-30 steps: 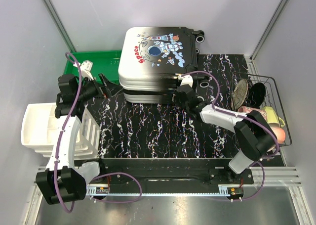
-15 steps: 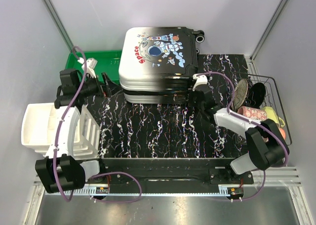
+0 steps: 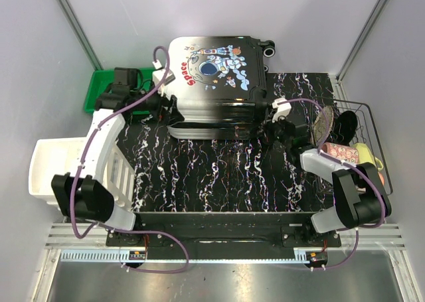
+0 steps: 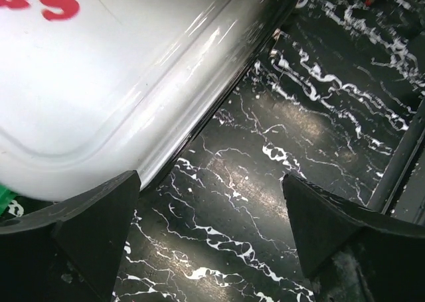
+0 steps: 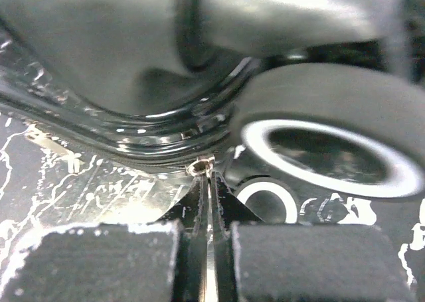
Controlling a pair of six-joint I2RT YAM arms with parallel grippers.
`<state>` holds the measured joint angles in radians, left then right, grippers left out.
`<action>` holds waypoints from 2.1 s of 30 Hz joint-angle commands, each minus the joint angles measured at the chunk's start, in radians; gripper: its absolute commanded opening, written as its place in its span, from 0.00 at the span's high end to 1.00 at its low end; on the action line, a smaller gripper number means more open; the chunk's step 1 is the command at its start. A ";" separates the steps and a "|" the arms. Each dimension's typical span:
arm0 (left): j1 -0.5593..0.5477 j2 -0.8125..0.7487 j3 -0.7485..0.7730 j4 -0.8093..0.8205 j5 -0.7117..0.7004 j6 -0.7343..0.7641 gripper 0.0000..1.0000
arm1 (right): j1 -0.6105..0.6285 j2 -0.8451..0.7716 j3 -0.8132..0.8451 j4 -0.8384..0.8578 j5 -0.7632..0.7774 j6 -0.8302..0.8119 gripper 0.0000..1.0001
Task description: Open, take out, and arrange the luggage
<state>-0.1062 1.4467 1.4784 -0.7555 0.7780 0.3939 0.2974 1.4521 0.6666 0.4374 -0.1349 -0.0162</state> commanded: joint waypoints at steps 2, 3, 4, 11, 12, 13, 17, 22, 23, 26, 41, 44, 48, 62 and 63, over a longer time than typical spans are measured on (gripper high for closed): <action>-0.032 0.121 0.066 0.054 -0.155 -0.004 0.09 | -0.124 -0.029 -0.013 0.173 0.004 -0.114 1.00; -0.032 0.144 0.080 0.054 -0.173 -0.012 0.10 | -0.144 -0.019 -0.013 0.182 0.001 -0.122 1.00; -0.030 0.164 0.098 0.048 -0.198 -0.013 0.11 | -0.156 -0.012 -0.016 0.193 0.000 -0.122 1.00; -0.018 0.326 0.227 0.016 -0.192 -0.049 0.13 | -0.220 0.129 0.091 0.285 -0.034 -0.039 1.00; -0.015 0.337 0.238 0.013 -0.189 -0.053 0.13 | -0.227 0.161 0.112 0.278 -0.043 -0.019 1.00; -0.015 0.349 0.252 0.004 -0.187 -0.061 0.13 | -0.236 0.175 0.131 0.273 -0.063 0.001 1.00; -0.009 0.394 0.295 -0.002 -0.175 -0.072 0.13 | -0.261 0.250 0.165 0.393 -0.185 0.096 1.00; -0.006 0.437 0.321 -0.004 -0.164 -0.087 0.13 | -0.268 0.332 0.221 0.506 -0.299 0.214 1.00; -0.006 0.443 0.326 -0.007 -0.164 -0.090 0.14 | -0.270 0.371 0.241 0.514 -0.316 0.229 1.00; 0.000 0.469 0.350 -0.018 -0.161 -0.099 0.13 | -0.271 0.453 0.324 0.512 -0.342 0.274 1.00; 0.037 0.448 0.399 -0.021 -0.077 -0.165 0.04 | -0.337 0.475 0.571 0.242 -0.488 0.334 0.42; 0.054 0.393 0.384 -0.021 -0.040 -0.190 0.02 | -0.366 0.414 0.629 0.047 -0.535 0.295 0.33; 0.074 0.307 0.321 -0.018 -0.010 -0.184 0.01 | -0.397 0.349 0.715 -0.202 -0.624 0.216 0.23; 0.105 0.023 0.034 0.033 0.026 -0.207 0.01 | -0.385 0.258 0.964 -1.032 -0.913 -0.356 0.02; 0.105 0.005 0.016 0.035 0.032 -0.210 0.01 | -0.380 0.258 0.984 -1.083 -0.873 -0.489 0.02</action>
<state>-0.0044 1.5131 1.5387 -0.7795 0.7547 0.2039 -0.1066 1.7588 1.5608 -0.3008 -0.9951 -0.0708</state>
